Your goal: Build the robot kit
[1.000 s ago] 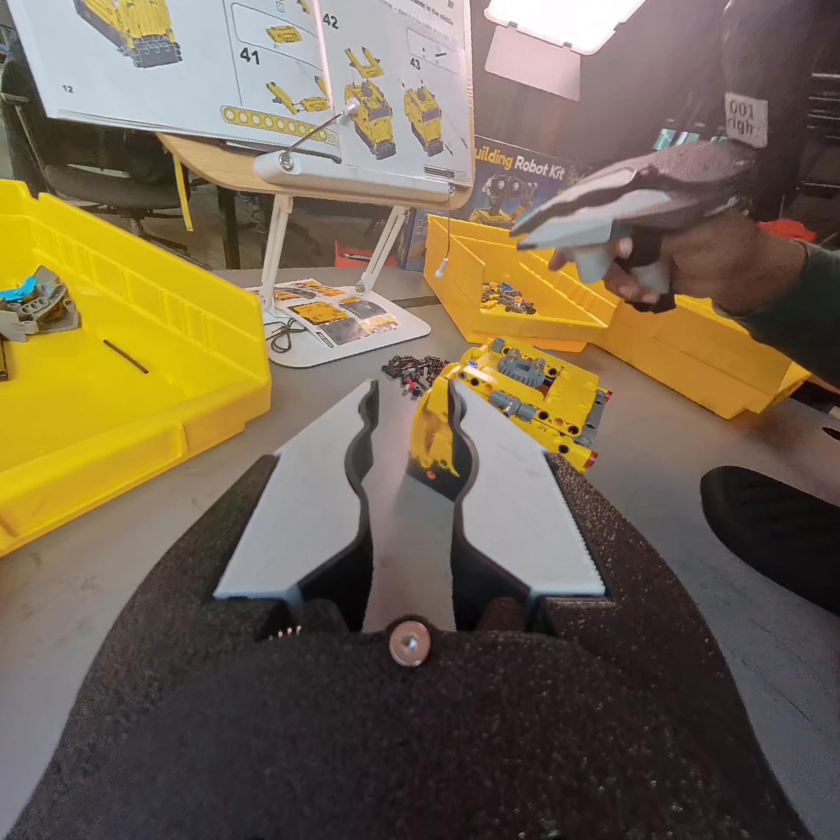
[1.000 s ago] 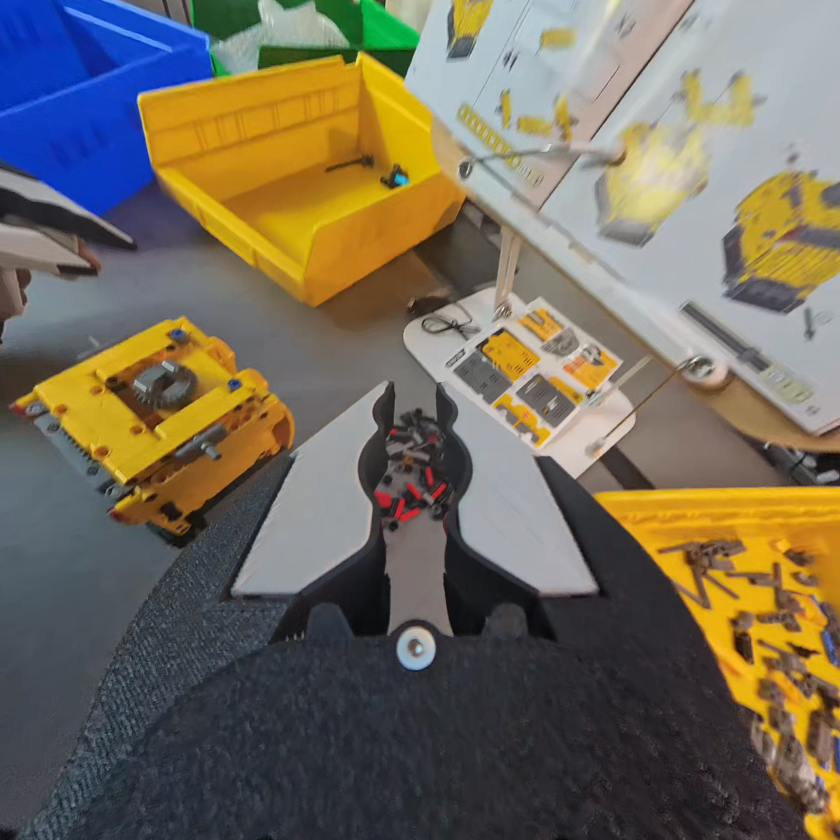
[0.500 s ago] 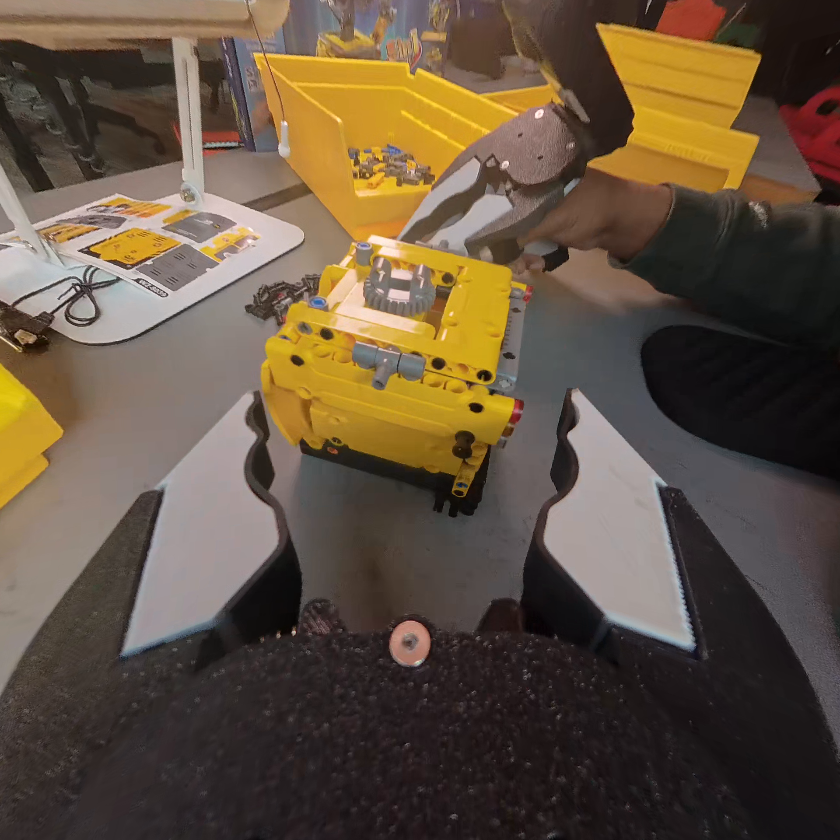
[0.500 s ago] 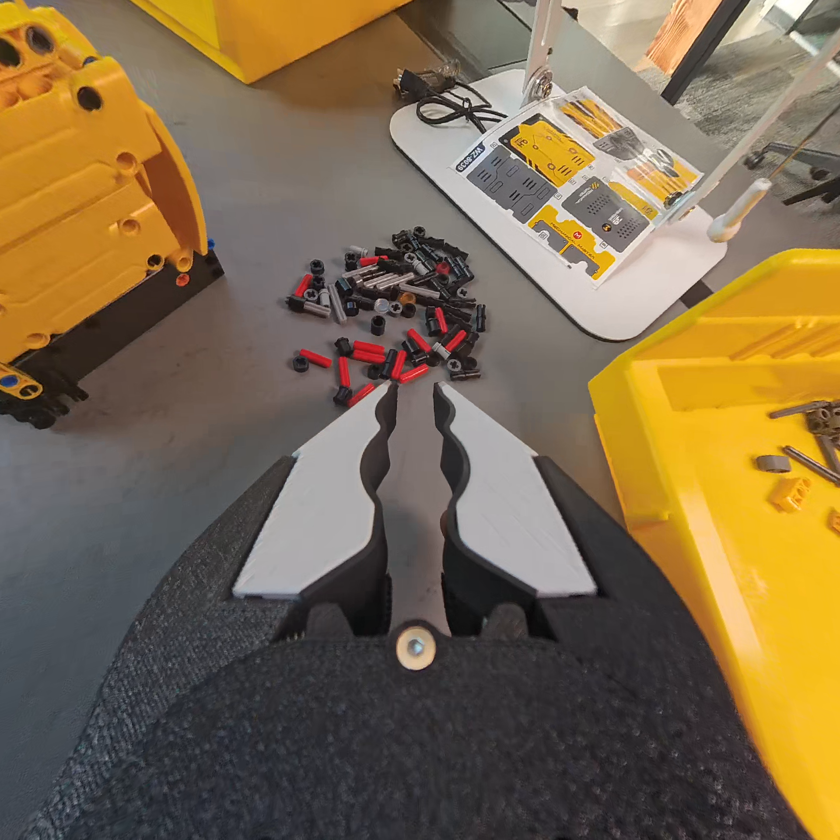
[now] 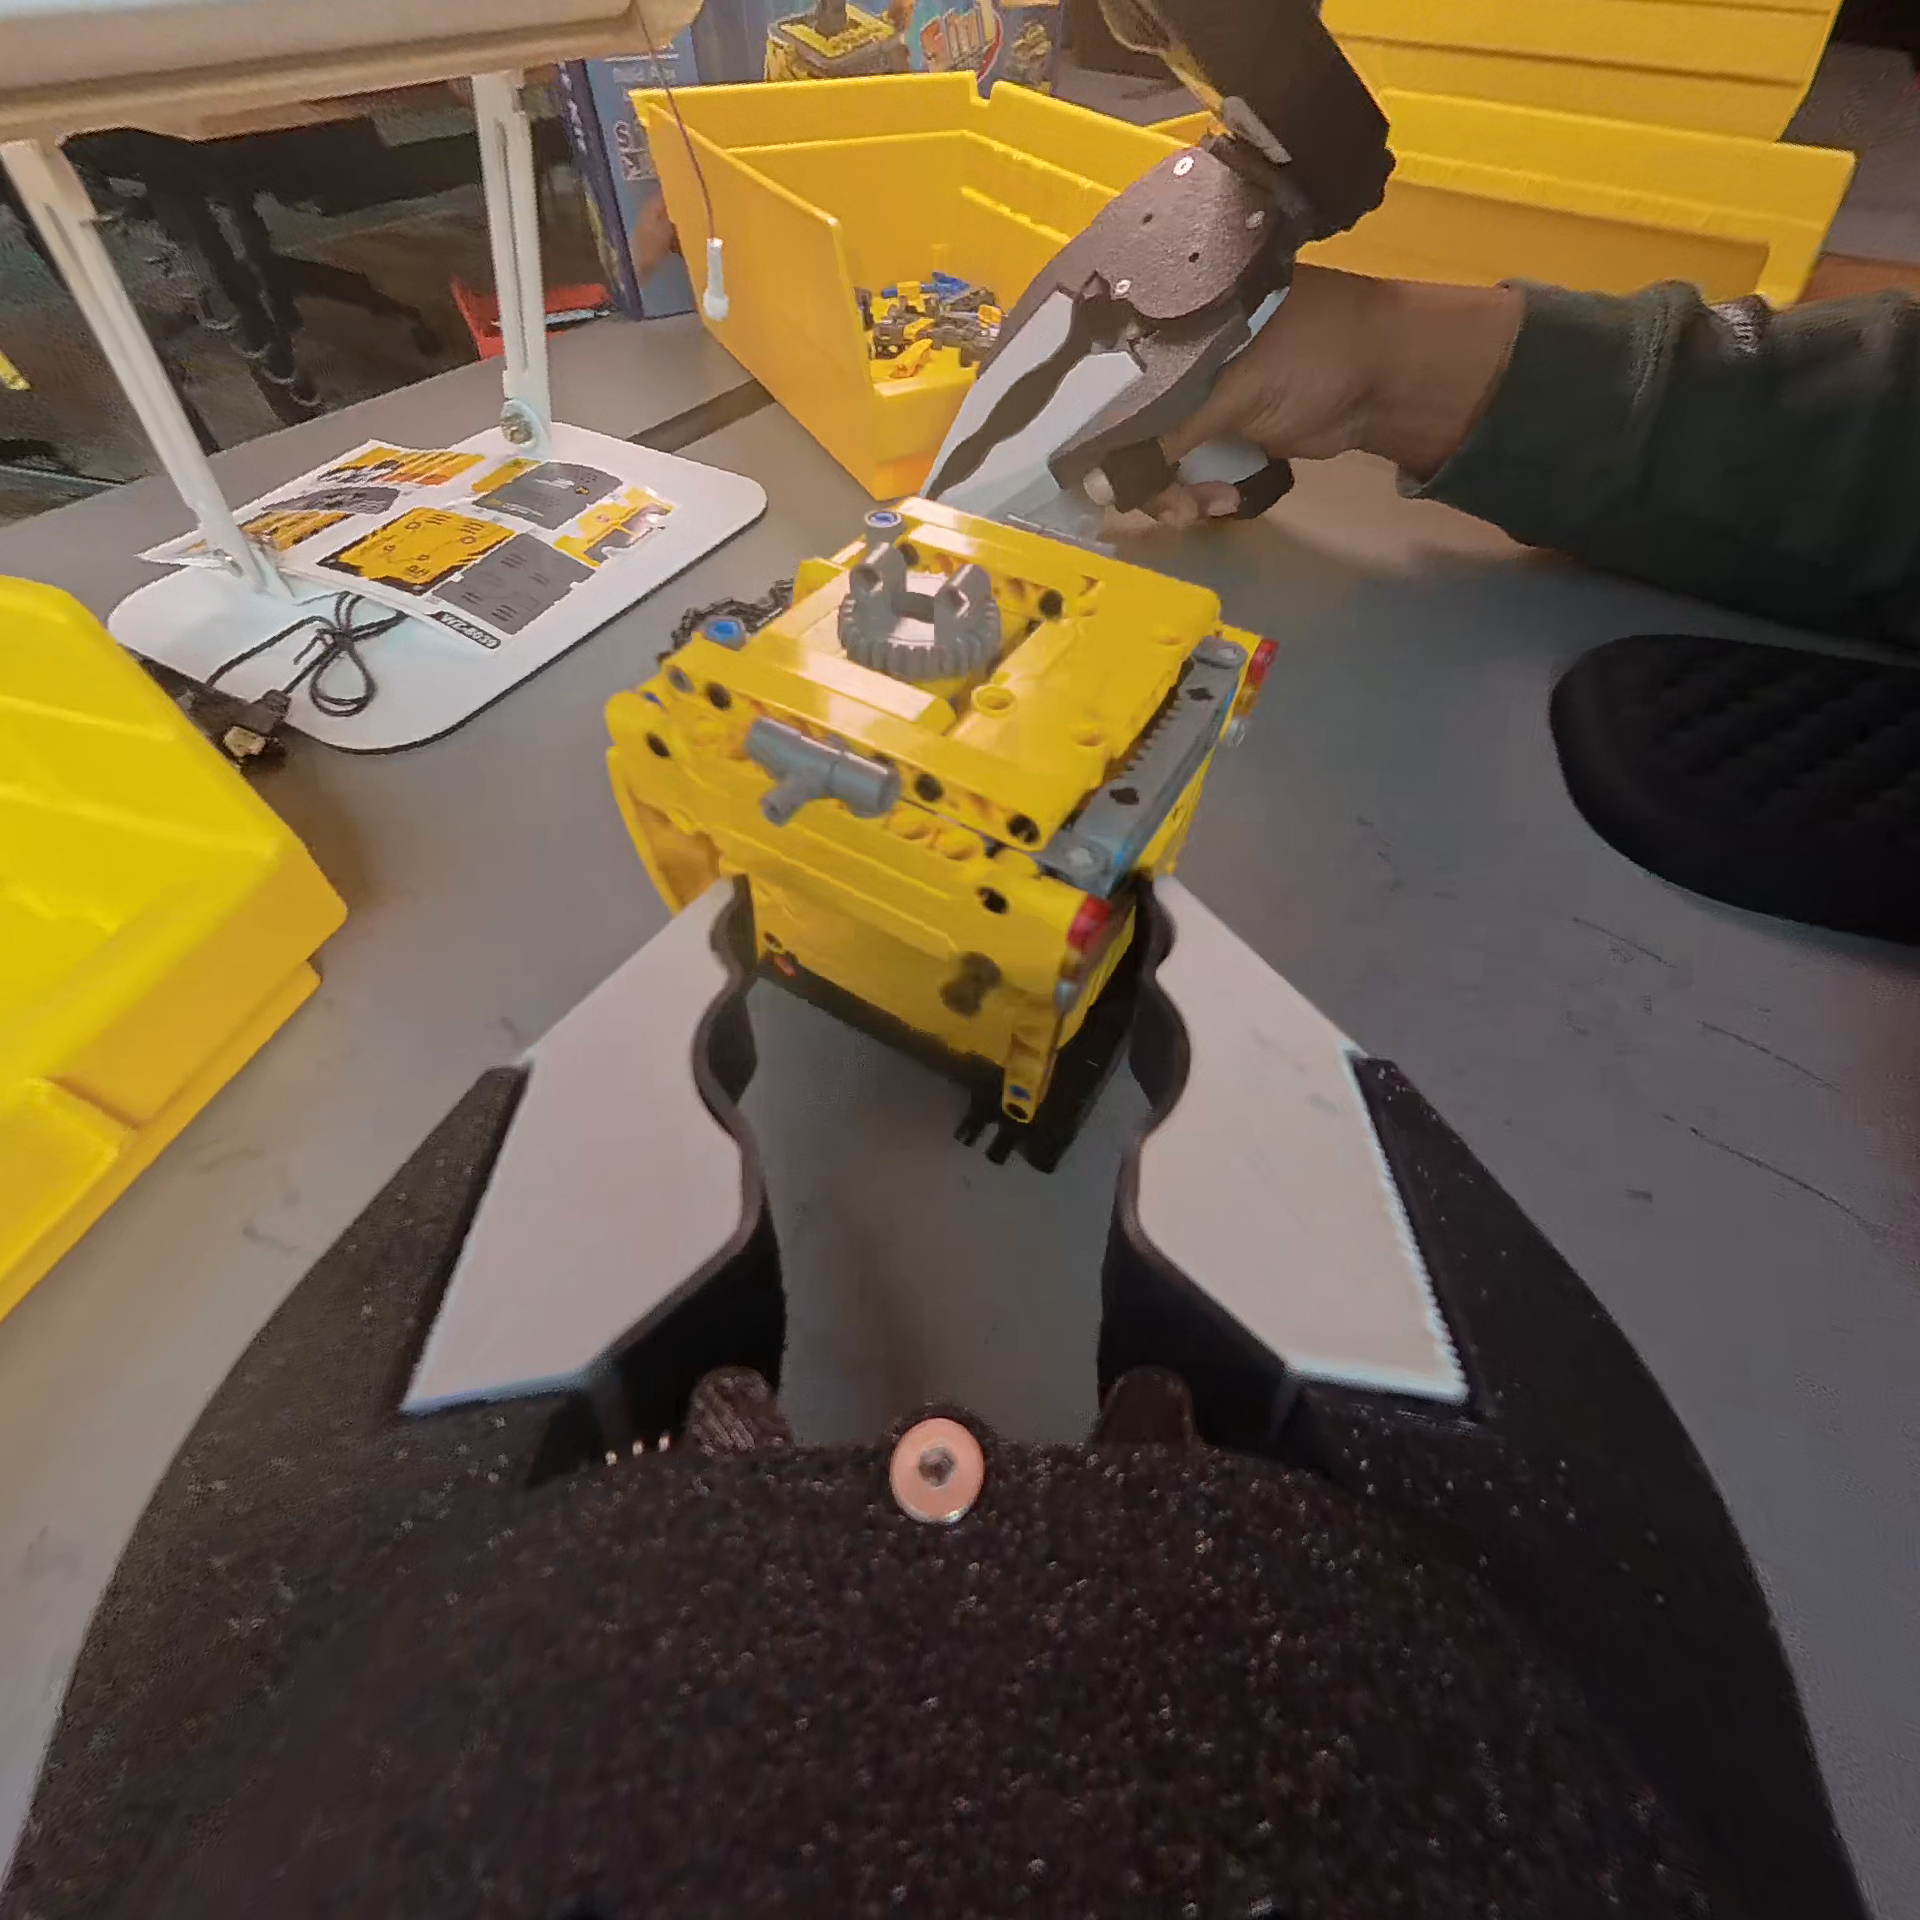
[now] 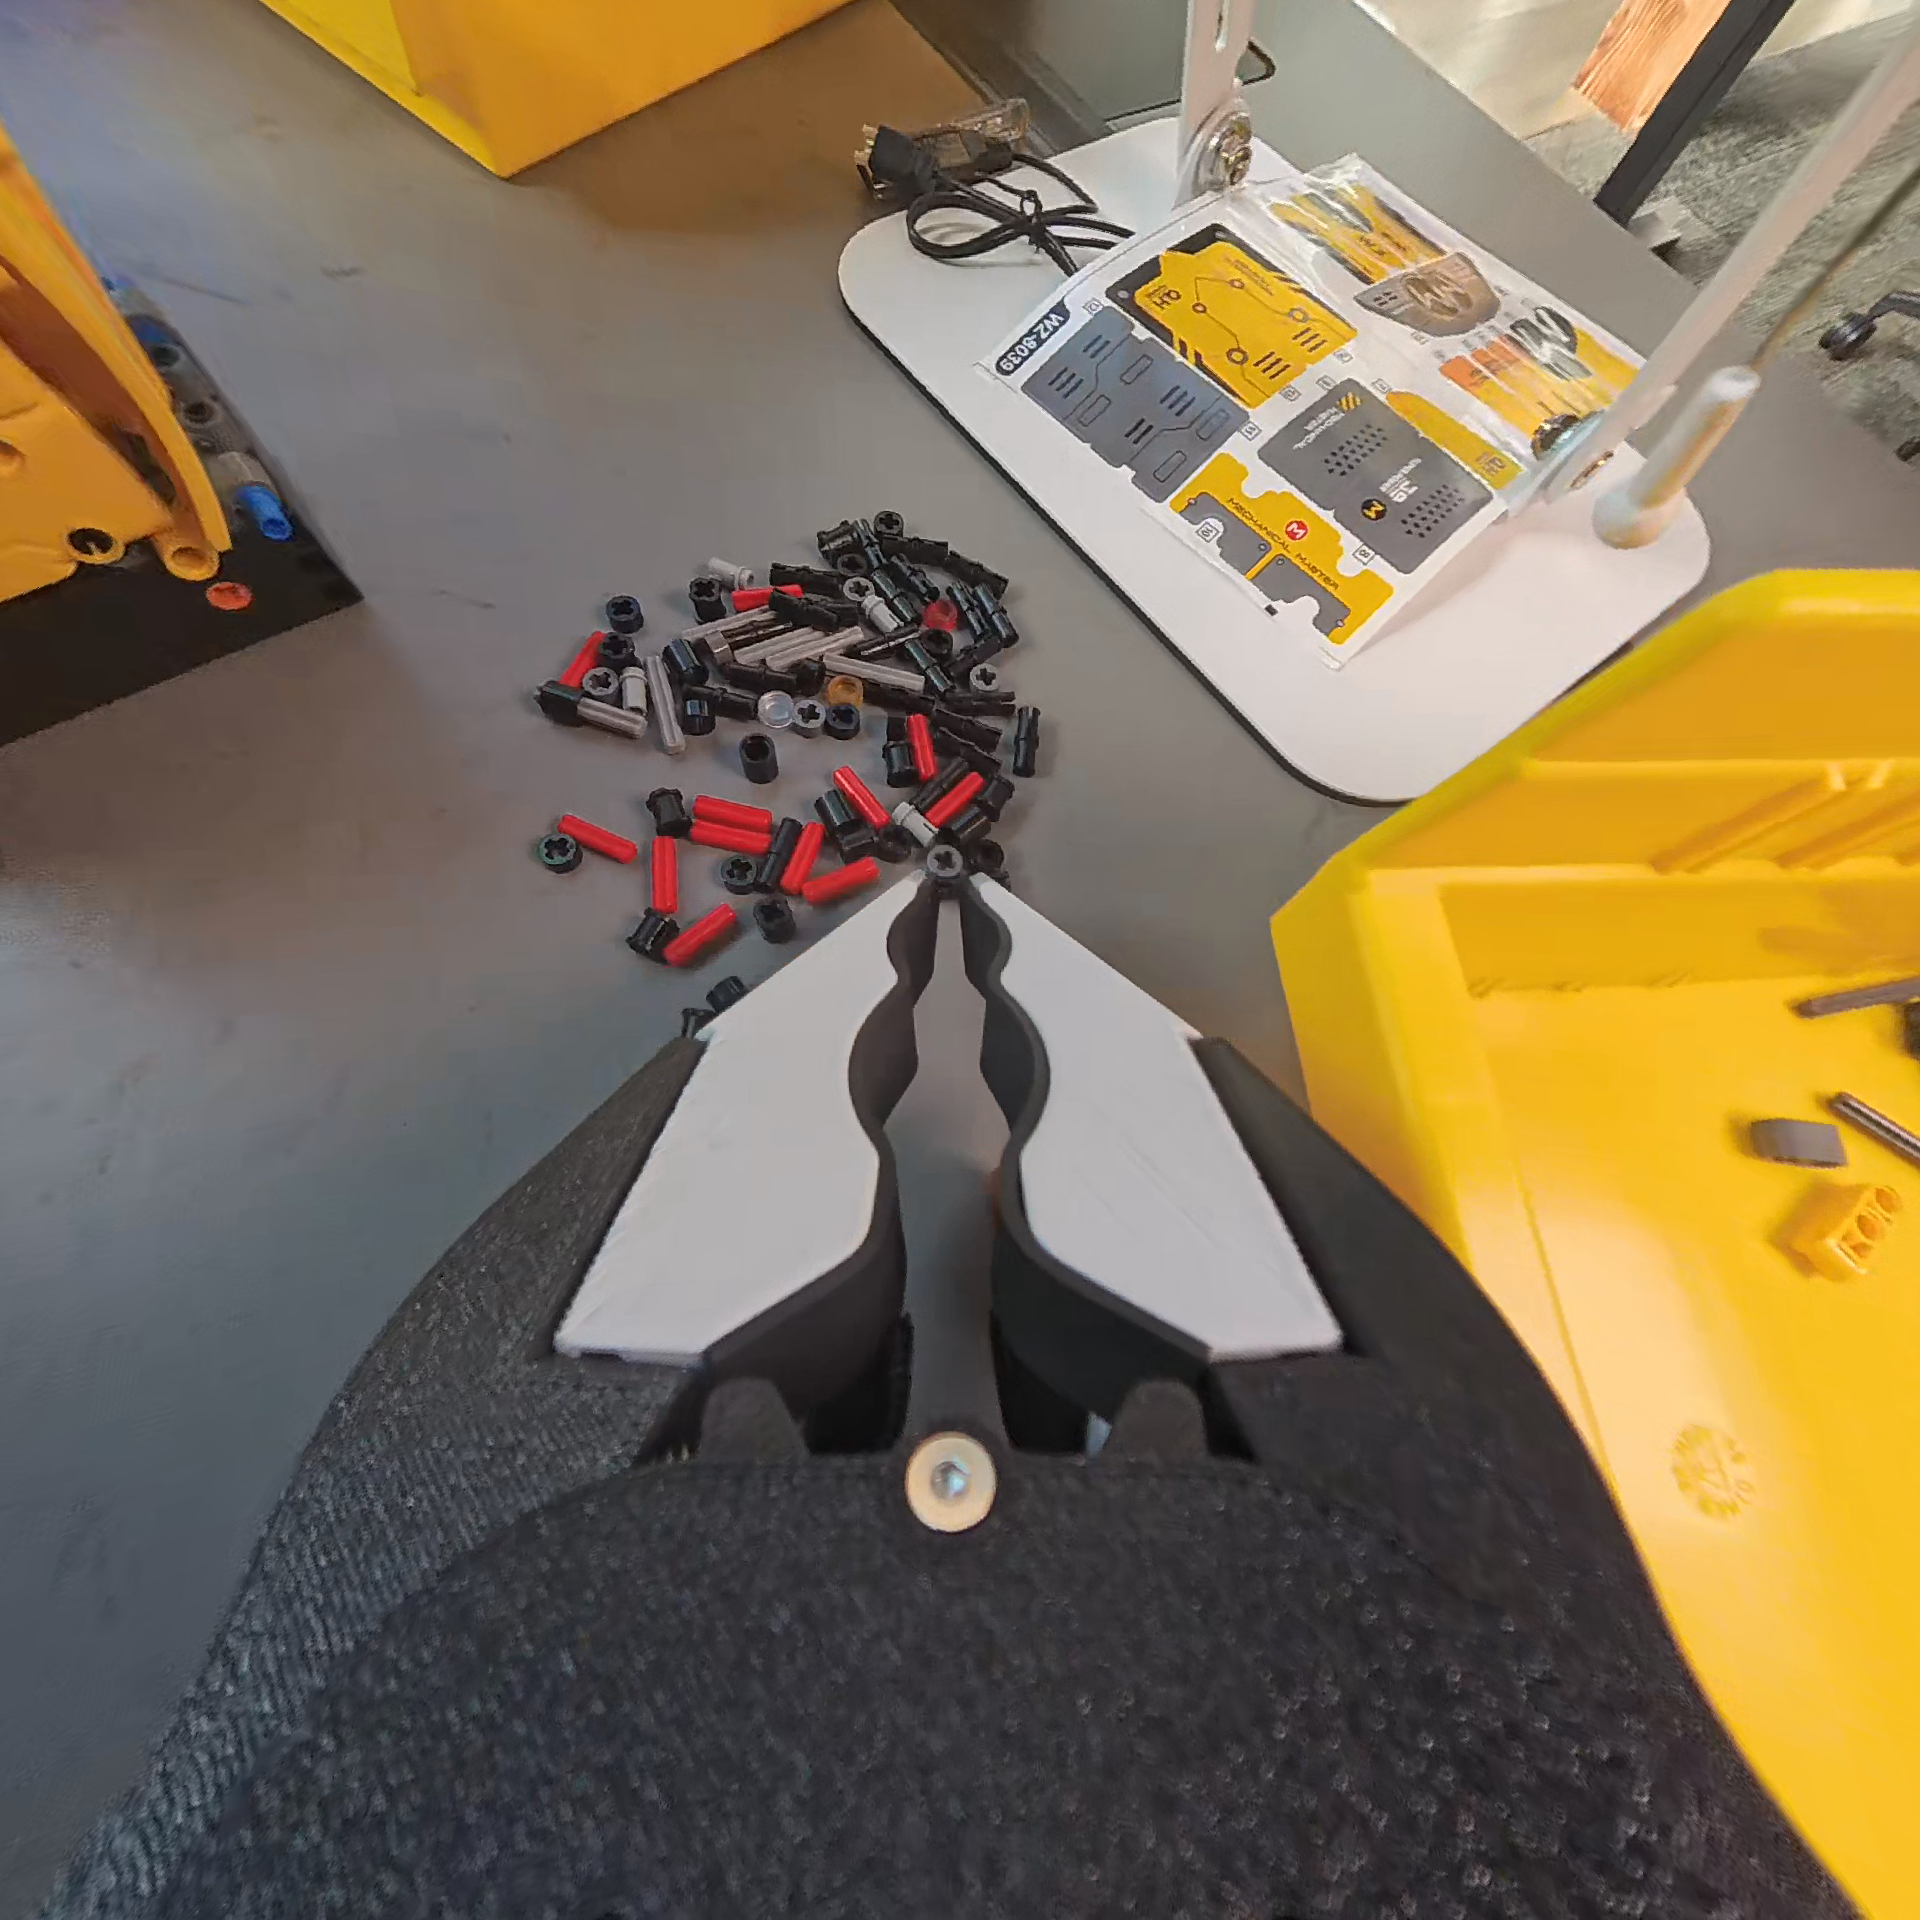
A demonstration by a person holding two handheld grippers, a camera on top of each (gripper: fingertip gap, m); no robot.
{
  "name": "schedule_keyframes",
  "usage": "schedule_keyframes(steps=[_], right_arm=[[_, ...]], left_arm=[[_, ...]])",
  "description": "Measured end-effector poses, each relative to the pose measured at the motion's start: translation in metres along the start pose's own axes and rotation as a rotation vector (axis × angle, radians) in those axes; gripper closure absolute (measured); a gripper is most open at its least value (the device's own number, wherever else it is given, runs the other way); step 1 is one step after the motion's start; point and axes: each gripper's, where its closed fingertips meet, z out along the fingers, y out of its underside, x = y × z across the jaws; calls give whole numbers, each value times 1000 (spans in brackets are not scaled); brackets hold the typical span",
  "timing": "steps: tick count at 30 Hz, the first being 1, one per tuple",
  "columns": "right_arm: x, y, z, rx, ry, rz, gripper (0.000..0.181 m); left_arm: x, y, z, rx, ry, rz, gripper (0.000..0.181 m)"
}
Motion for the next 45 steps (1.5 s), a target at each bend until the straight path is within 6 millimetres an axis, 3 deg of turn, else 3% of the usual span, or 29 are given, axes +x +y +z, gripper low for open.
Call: schedule_keyframes(steps=[3, 6, 12, 18, 31, 35, 37, 40, 42, 45], right_arm=[[-5, -1, 9, -40, -30, -27, 179], [-5, 1, 12, -71, -34, -44, 181], [21, 9, 5, -121, 95, -64, 181], [-2, 5, 10, -105, -16, -43, 180], [-2, 2, 20, -183, -70, 9, 175], [-1, -1, 12, -155, -57, -6, 175], [-19, -12, -6, -88, -127, -50, 175], [-72, -14, -28, -48, -282, -182, 175], [-108, -8, -32, -41, -372, -249, 175], [-133, 5, -27, -77, -407, -329, 175]], left_arm=[[-5, -2, -4, 19, -34, -11, 96], [-4, -5, -6, 34, -28, -16, 101], [2, -5, -6, 27, -6, -11, 108], [4, -9, -12, 40, 4, -4, 113], [4, -13, -16, 58, 8, -3, 118], [4, -13, -18, 57, 14, 1, 123], [5, -14, -21, 53, 24, 12, 129], [6, -14, -28, 50, 43, 28, 138], [6, -13, -30, 43, 45, 39, 147], [5, -8, -32, 18, 36, 60, 162]])
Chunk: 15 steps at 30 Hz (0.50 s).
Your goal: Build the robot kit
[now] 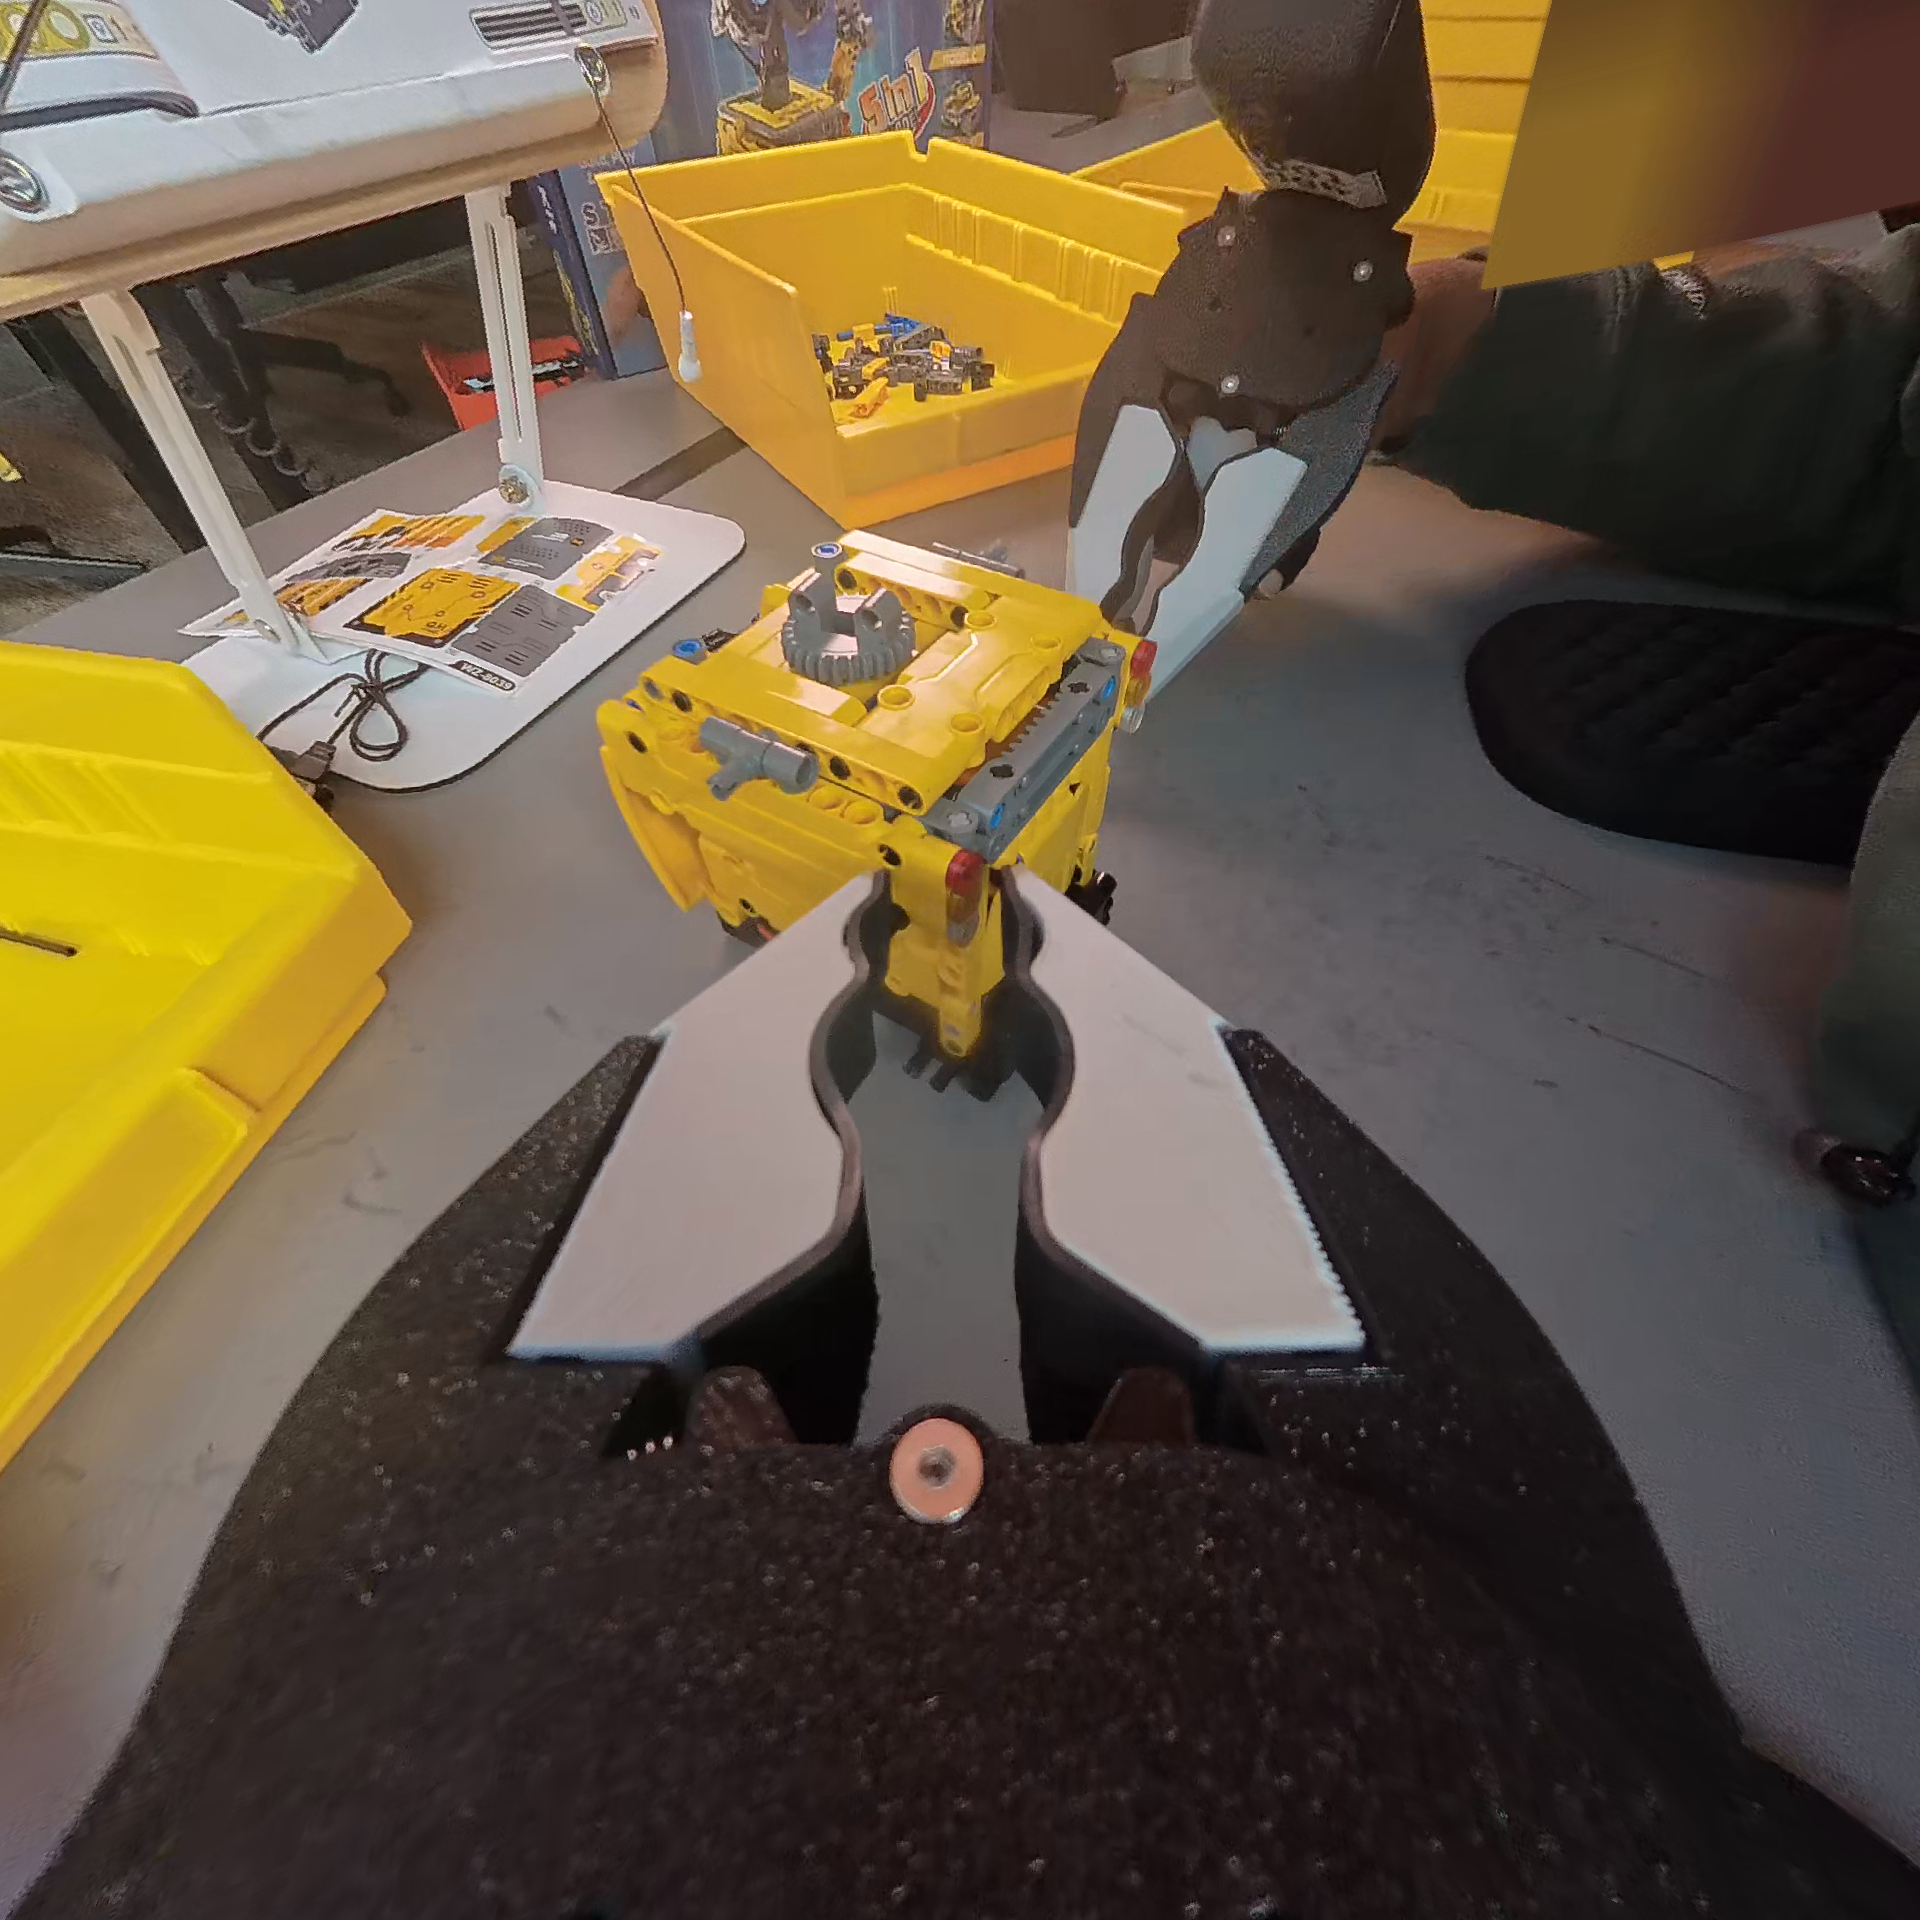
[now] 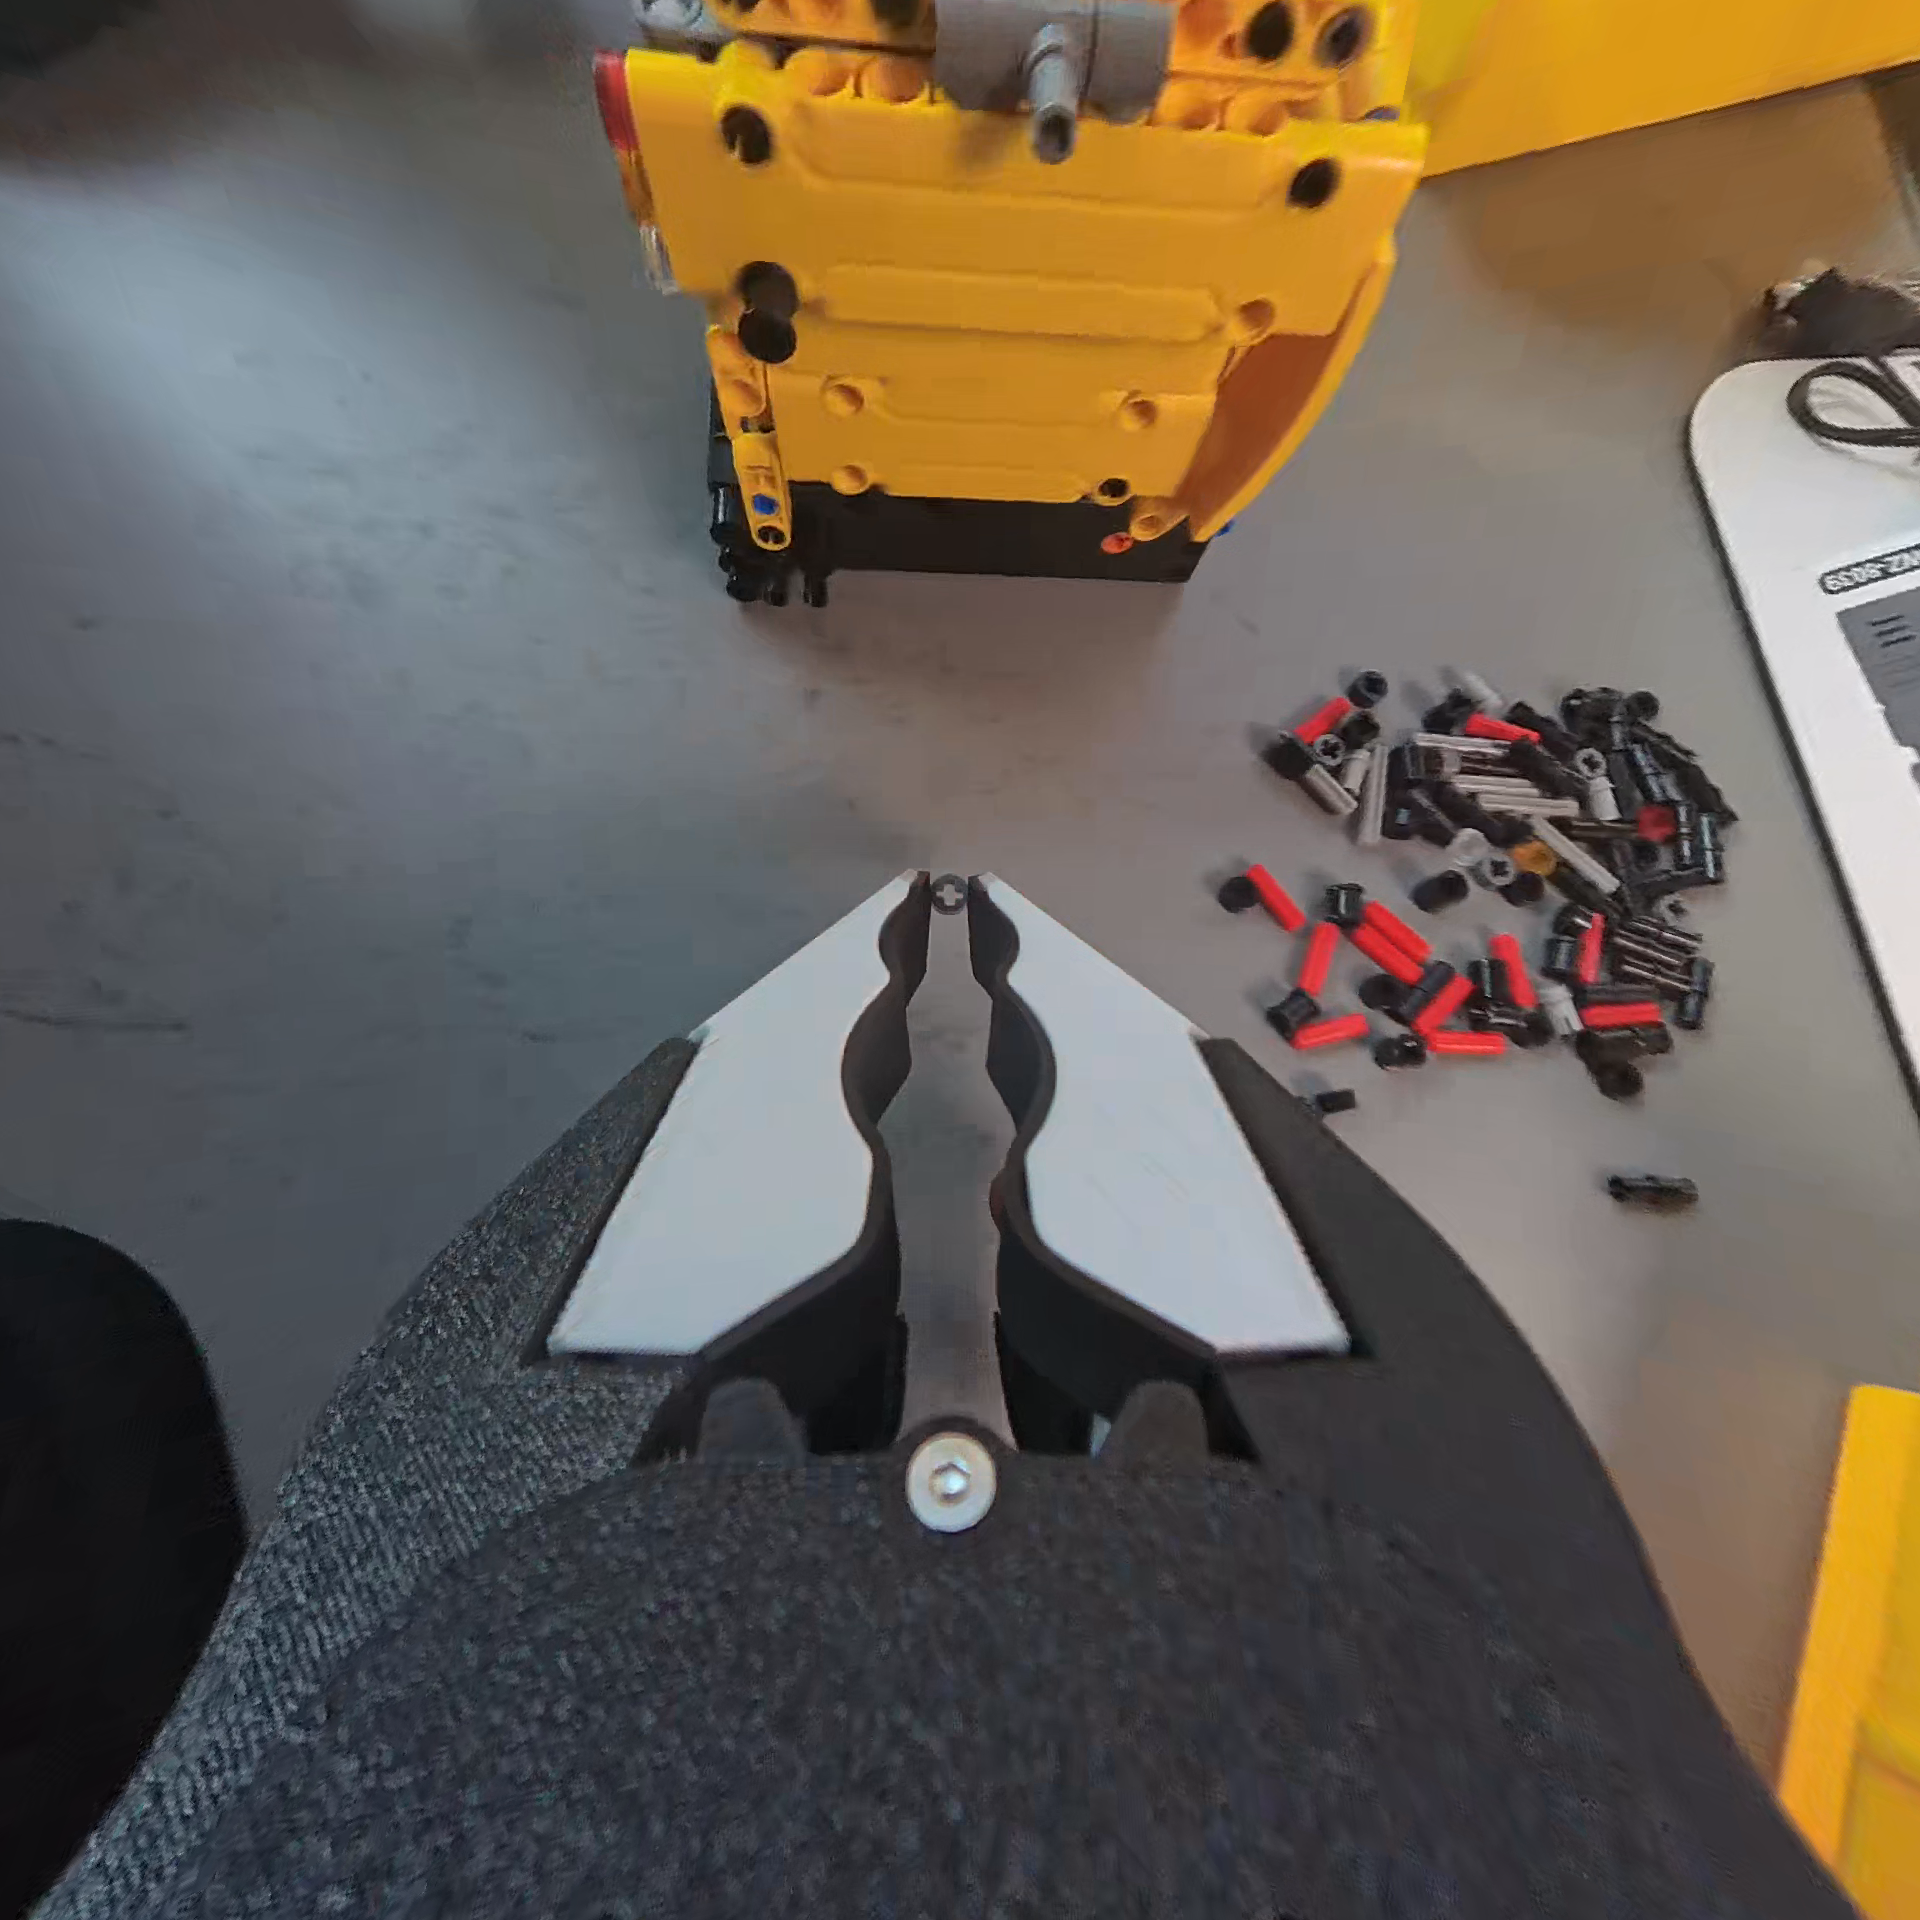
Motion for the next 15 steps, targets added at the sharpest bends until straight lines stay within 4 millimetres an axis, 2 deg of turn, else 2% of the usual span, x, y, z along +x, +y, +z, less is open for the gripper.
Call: schedule_keyframes(steps=[3, 8, 11, 13, 15], right_arm=[[-1, 8, 9, -46, 1, -13, 174], [-2, 7, 9, -40, 2, -17, 174], [0, 4, 7, -23, -12, 0, 165], [13, -11, -1, 49, 11, 43, 165], [39, -22, -8, 90, 78, 87, 166]], left_arm=[[1, 2, -2, -11, 5, 10, 172], [9, 3, -4, -19, 36, 35, 181], [13, 3, -4, -23, 58, 43, 181], [13, 4, -4, -24, 56, 47, 181], [9, 2, -5, -12, 39, 43, 170]])
